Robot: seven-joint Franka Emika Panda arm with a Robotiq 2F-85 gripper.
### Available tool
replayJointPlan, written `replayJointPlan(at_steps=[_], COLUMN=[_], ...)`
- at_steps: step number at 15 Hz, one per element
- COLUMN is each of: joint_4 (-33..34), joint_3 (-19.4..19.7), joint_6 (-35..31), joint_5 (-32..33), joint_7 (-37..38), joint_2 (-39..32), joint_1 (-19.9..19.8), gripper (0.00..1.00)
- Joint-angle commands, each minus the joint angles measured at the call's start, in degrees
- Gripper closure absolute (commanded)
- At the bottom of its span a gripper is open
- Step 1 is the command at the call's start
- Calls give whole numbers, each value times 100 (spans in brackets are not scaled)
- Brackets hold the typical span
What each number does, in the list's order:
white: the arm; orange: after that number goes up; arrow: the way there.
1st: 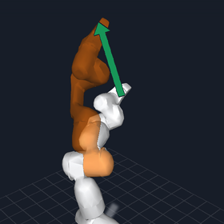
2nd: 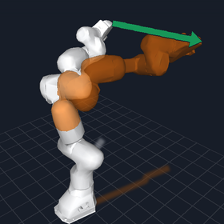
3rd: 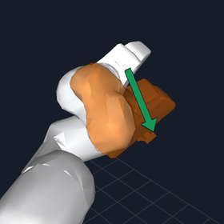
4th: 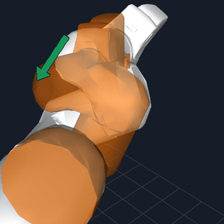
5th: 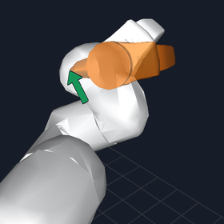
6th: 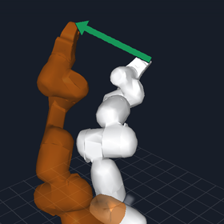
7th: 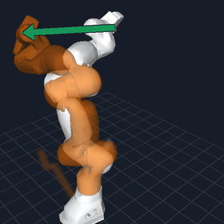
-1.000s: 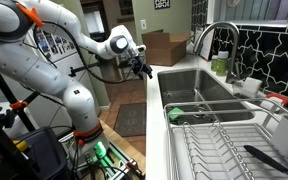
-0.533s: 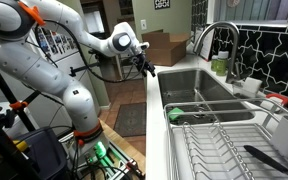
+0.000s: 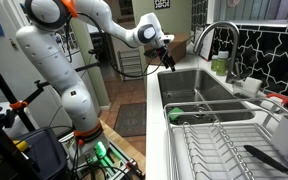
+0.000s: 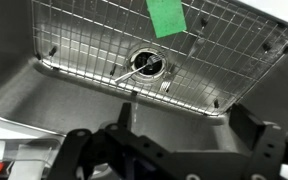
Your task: Rinse the fork under the faucet
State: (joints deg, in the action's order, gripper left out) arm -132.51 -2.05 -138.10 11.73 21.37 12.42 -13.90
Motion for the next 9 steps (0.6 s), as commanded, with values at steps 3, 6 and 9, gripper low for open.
replayJointPlan(at_steps=[3, 6, 9], joint_4=[406, 496, 488], joint_3=[219, 237, 289], joint_6=[15, 15, -55], joint_5=[-153, -180, -412], joint_7=[102, 108, 31], joint_2=[-612, -687, -718], joint_1=[312, 324, 394], gripper=[0, 0, 0])
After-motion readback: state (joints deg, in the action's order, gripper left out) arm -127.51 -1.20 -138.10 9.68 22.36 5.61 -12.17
